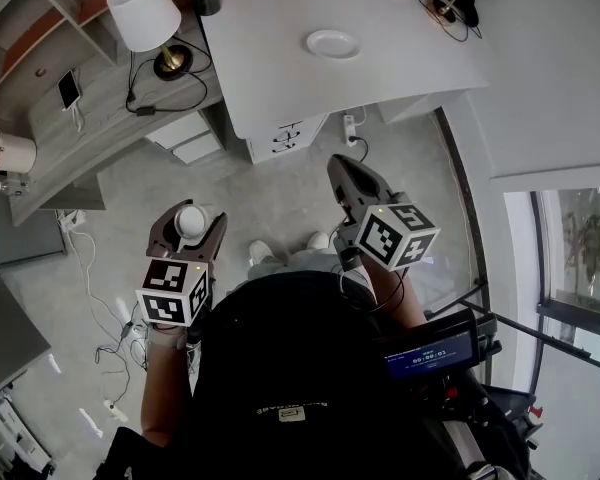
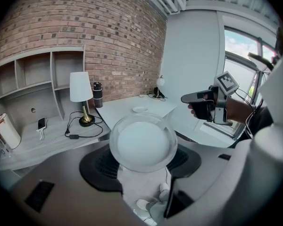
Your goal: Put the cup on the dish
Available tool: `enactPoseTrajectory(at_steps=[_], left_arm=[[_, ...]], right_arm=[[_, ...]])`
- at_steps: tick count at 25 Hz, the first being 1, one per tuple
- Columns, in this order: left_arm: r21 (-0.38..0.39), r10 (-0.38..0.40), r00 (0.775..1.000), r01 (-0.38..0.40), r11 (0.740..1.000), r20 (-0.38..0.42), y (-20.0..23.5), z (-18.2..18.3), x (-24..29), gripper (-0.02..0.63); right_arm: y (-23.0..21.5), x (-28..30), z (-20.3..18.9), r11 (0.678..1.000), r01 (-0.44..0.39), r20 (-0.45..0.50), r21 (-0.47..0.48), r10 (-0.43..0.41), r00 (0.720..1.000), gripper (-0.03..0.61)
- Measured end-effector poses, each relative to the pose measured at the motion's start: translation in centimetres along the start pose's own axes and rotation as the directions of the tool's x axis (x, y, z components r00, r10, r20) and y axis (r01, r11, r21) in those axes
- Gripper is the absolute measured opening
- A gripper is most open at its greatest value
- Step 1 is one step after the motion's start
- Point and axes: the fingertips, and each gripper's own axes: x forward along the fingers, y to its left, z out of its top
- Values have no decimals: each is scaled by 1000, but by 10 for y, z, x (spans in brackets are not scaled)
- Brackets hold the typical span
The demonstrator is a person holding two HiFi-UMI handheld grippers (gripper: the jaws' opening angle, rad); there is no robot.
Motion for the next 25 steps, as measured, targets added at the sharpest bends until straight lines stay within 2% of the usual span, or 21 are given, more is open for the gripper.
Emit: enactPoseTrajectory(at_steps=[5, 14, 25], left_arm=[[9, -10, 1000, 10, 1000, 7, 12, 0, -1, 261], [37, -22, 999, 23, 999, -25, 15, 3, 13, 261], [33, 30, 998, -29, 999, -48, 18, 36, 54, 261]], right_arm=[[4, 0, -7, 1000, 26, 1, 8, -26, 1000, 3], [-9, 5, -4, 998, 51, 6, 31, -51, 999, 3], [-50, 41, 29, 999, 6, 6, 50, -6, 1000, 3]])
